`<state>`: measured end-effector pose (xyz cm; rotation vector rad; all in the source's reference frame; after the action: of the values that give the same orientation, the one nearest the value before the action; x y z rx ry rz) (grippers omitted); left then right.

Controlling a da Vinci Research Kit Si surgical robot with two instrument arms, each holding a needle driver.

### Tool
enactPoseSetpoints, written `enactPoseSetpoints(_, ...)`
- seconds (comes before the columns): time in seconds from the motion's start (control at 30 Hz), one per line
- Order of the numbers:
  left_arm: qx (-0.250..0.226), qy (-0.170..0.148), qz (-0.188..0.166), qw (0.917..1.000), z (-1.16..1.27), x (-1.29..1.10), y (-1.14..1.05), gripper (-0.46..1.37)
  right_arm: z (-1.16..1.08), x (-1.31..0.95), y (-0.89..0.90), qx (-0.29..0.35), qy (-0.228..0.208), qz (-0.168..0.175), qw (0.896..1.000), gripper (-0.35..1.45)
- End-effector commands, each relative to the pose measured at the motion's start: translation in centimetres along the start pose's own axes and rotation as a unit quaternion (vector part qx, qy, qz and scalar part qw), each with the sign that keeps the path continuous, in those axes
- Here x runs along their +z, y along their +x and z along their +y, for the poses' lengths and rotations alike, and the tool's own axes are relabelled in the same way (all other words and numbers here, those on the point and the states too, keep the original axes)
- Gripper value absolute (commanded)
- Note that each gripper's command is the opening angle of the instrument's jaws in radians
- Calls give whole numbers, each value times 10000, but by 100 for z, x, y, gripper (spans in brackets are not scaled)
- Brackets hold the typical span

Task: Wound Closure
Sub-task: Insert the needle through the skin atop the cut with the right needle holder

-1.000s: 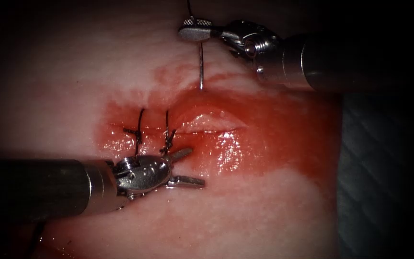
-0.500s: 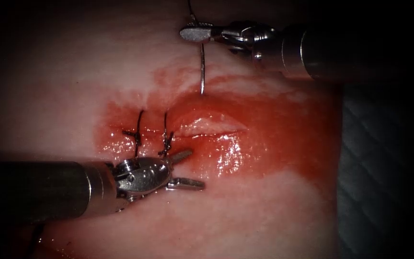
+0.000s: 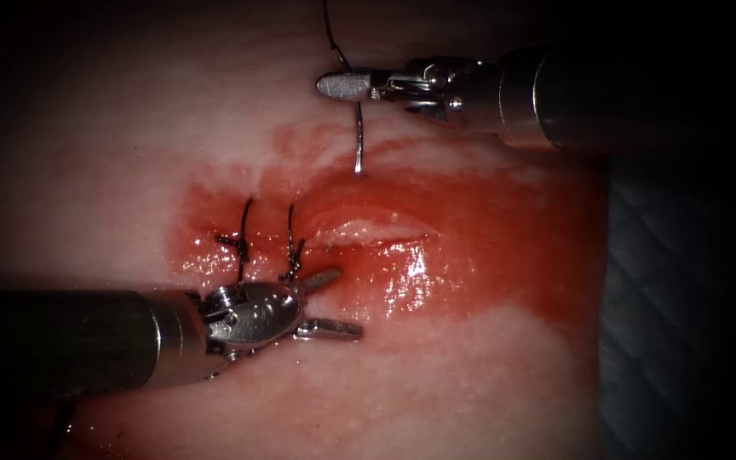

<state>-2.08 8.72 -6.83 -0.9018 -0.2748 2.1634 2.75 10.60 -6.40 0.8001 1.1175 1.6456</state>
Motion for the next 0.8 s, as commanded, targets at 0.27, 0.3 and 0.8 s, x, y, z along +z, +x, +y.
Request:
enactPoseSetpoints(0.27, -1, 22, 0, 10000, 0, 0, 0, 69, 2, 6, -11, 433, 208, -101, 9988, -35)
enactPoseSetpoints(0.3, -1, 22, 0, 10000, 0, 0, 0, 69, 3, 7, -13, 510, 229, -112, 9984, -35)
enactPoseSetpoints(0.8, -1, 22, 0, 10000, 0, 0, 0, 69, -2, 18, -58, 1262, 416, -462, 9901, -35)
